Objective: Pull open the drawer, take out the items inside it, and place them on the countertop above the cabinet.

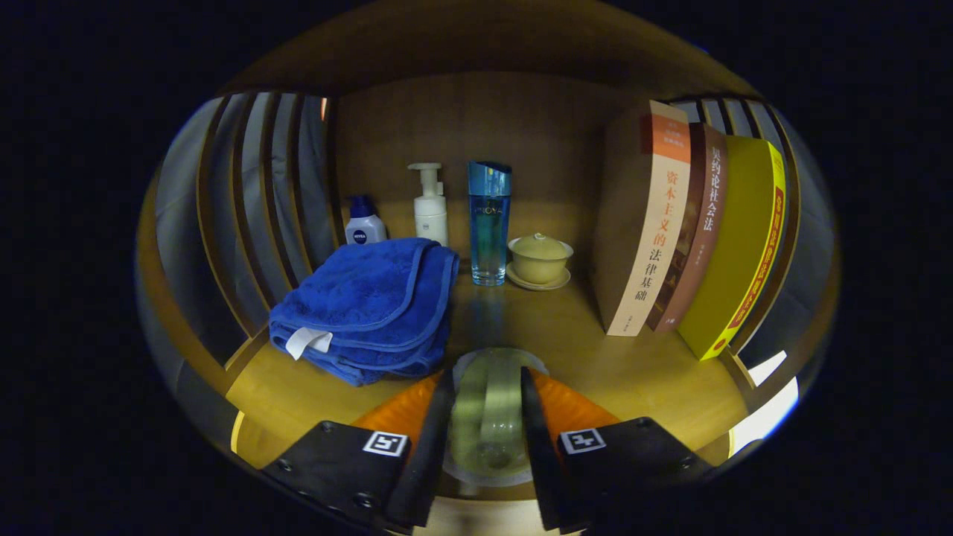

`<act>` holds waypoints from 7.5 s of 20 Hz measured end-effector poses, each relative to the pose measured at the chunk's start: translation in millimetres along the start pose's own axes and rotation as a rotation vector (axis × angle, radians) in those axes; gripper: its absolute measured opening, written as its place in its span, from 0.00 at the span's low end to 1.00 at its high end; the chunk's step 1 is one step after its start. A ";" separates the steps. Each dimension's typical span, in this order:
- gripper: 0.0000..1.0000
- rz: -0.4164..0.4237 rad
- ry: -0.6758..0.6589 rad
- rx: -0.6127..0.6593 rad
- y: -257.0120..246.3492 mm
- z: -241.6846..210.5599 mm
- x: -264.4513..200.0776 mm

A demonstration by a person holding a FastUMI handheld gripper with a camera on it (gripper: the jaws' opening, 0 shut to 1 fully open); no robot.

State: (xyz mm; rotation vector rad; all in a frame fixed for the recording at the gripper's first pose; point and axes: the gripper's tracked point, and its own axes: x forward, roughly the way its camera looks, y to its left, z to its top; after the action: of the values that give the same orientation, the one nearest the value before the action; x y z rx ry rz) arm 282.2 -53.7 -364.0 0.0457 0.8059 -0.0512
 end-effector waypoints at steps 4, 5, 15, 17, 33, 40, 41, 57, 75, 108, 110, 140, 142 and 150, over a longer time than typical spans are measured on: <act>0.81 -0.011 -0.002 -0.037 2.5 -1.7 -0.6; 0.87 -0.013 -0.013 -0.046 3.1 0.2 0.2; 0.99 -0.101 -0.192 -0.026 -21.2 55.3 -56.9; 0.99 -0.144 -0.239 -0.008 -33.2 66.7 -82.0; 0.98 -0.393 -0.532 0.054 -100.0 117.3 -284.1; 0.98 -0.427 -0.572 0.069 -102.6 93.7 -338.1; 0.98 -0.409 -0.592 0.084 -96.1 88.8 -343.6; 0.98 -0.228 -0.550 0.043 -33.8 -73.9 -317.9; 0.98 -0.079 -0.449 0.040 8.6 -165.2 -245.2; 0.99 -0.067 -0.385 0.051 8.1 -134.4 -144.8; 0.99 -0.065 -0.379 0.052 7.5 -132.7 -136.5; 0.99 -0.039 -0.437 0.032 14.5 -100.5 -126.0; 0.99 -0.046 -0.474 0.028 19.1 -89.3 -153.6; 0.98 -0.062 -0.482 -0.037 39.2 -78.3 -244.8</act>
State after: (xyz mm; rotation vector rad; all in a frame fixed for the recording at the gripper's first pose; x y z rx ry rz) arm 59.1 -2.9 -240.6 -0.0268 0.3256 -0.1013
